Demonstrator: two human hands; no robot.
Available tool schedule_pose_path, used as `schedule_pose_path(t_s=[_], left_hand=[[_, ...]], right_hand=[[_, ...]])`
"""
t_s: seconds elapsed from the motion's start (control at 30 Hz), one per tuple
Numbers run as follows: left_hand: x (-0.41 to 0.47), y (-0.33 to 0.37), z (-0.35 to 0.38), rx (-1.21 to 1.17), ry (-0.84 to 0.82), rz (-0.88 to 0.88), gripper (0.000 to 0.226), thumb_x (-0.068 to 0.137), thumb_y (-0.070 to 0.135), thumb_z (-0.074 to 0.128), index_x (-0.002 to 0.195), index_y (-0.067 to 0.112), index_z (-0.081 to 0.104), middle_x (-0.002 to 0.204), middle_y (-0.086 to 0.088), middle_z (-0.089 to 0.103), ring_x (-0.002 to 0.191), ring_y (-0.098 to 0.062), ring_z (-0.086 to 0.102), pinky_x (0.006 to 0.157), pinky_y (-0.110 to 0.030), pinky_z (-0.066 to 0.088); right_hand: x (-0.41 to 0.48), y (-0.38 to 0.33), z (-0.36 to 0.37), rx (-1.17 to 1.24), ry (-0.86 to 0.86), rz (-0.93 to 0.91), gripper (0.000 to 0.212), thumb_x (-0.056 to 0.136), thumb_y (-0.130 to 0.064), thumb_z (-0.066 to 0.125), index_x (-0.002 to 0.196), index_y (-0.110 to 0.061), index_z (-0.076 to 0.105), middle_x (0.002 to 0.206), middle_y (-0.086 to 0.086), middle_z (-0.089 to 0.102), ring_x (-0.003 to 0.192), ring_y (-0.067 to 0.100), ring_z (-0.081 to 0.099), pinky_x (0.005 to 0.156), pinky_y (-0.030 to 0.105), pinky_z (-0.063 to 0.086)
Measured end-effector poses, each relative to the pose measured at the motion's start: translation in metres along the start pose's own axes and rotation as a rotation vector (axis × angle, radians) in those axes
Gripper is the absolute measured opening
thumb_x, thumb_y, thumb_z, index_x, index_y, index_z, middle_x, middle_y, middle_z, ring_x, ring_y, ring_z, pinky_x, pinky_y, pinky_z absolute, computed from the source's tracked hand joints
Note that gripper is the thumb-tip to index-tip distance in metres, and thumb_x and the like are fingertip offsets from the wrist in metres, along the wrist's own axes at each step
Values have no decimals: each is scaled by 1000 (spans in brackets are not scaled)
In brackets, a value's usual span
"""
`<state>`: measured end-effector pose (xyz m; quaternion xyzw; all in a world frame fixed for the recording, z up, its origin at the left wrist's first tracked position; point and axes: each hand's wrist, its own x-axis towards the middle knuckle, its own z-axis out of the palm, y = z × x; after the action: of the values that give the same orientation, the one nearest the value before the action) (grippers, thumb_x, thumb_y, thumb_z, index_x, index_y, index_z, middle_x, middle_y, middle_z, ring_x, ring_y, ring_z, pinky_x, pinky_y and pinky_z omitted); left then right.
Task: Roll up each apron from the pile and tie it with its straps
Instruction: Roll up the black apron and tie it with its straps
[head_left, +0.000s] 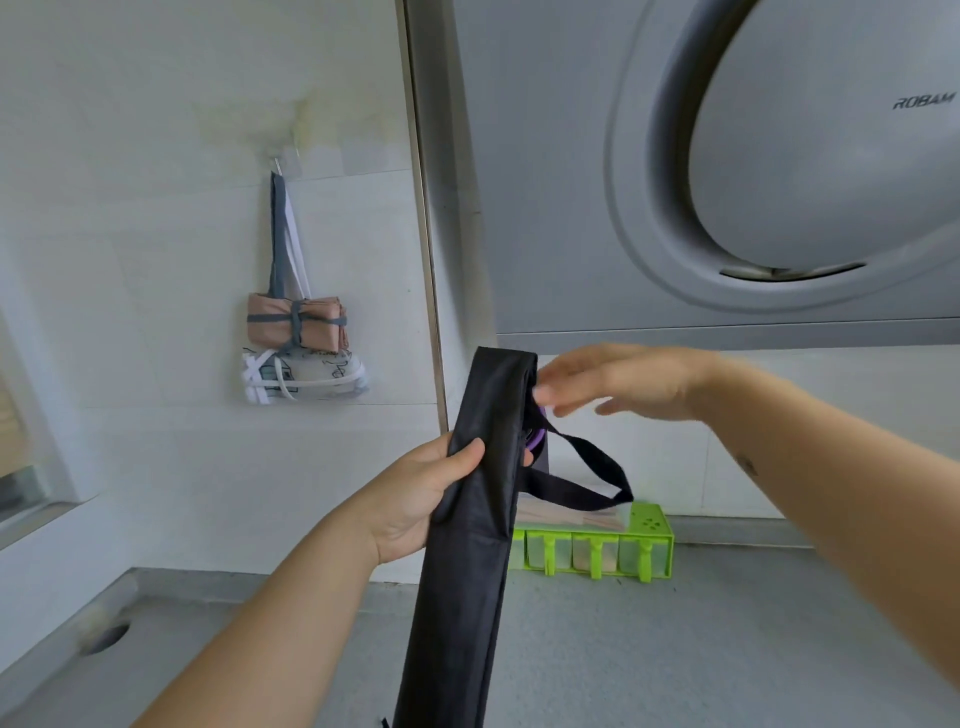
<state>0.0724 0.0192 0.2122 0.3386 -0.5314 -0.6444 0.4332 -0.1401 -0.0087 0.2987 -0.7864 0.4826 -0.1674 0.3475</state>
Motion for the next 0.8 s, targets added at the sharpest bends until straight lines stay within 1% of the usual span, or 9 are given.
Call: schedule_pose_path(t_s=[0.07, 0.17, 0.27, 0.33, 0.43, 0.5, 0.57, 0.63, 0.8], left_hand=[[2, -2, 2, 31, 6, -17, 29, 98, 19, 44, 121, 7, 58, 116, -11, 69, 102, -19, 66, 90, -31, 54], [5, -5, 5, 22, 17, -19, 32, 96, 20, 47, 124, 7, 57, 119, -12, 67, 106, -22, 65, 94, -33, 52], [5, -4, 5, -12, -6, -12, 36, 91, 22, 50, 123, 7, 57, 119, -12, 67, 106, -22, 65, 92, -31, 53], [4, -2, 4, -31, -28, -8, 37, 88, 23, 50, 121, 7, 58, 117, -12, 68, 104, -21, 66, 90, -30, 54], [3, 0, 6, -57, -57, -12, 38, 87, 22, 51, 120, 5, 58, 116, -13, 68, 100, -20, 67, 85, -29, 56], [4, 0, 8, -55, -85, -31, 38, 86, 22, 51, 120, 6, 58, 117, -15, 67, 100, -20, 67, 83, -30, 56], [5, 0, 10, -55, -105, -49, 38, 87, 22, 51, 120, 6, 58, 118, -15, 67, 100, -20, 67, 84, -31, 56], [7, 0, 13, -61, -112, -47, 38, 88, 22, 51, 121, 6, 58, 117, -14, 67, 100, -20, 67, 85, -31, 56], [14, -1, 17, -50, -74, -24, 37, 85, 29, 54, 114, 9, 62, 106, -8, 71, 93, -17, 69, 80, -29, 57]], right_hand=[[7, 2, 13, 211, 152, -59, 53, 78, -50, 67, 122, -22, 56, 116, -5, 64, 103, 11, 62, 99, 36, 41], [19, 5, 30, 460, 367, -205, 51, 86, -24, 66, 132, -23, 44, 124, 1, 56, 109, 16, 58, 96, 35, 47], [19, 9, 27, 496, 328, -378, 51, 89, 5, 51, 129, -26, 47, 127, 0, 54, 106, 18, 59, 96, 37, 50], [16, 11, 22, 392, 232, -414, 55, 87, 15, 43, 127, -23, 50, 125, 0, 57, 94, 18, 62, 89, 29, 53], [18, 10, 20, 167, 262, -437, 52, 89, 12, 46, 127, -23, 54, 119, 2, 64, 95, 20, 67, 89, 24, 53], [22, 8, 22, 58, 352, -446, 50, 89, 9, 45, 123, -25, 59, 114, -3, 66, 99, 14, 65, 91, 19, 50], [25, 5, 22, -90, 480, -440, 54, 86, 11, 40, 121, -23, 63, 110, -12, 62, 101, 4, 59, 90, 7, 43], [28, 5, 24, -113, 583, -406, 58, 81, 13, 36, 118, -20, 66, 104, -12, 62, 102, 2, 55, 85, 1, 40], [38, 6, 30, 229, 695, -321, 53, 85, 10, 33, 109, -19, 70, 104, -2, 68, 101, 13, 63, 91, 26, 52]])
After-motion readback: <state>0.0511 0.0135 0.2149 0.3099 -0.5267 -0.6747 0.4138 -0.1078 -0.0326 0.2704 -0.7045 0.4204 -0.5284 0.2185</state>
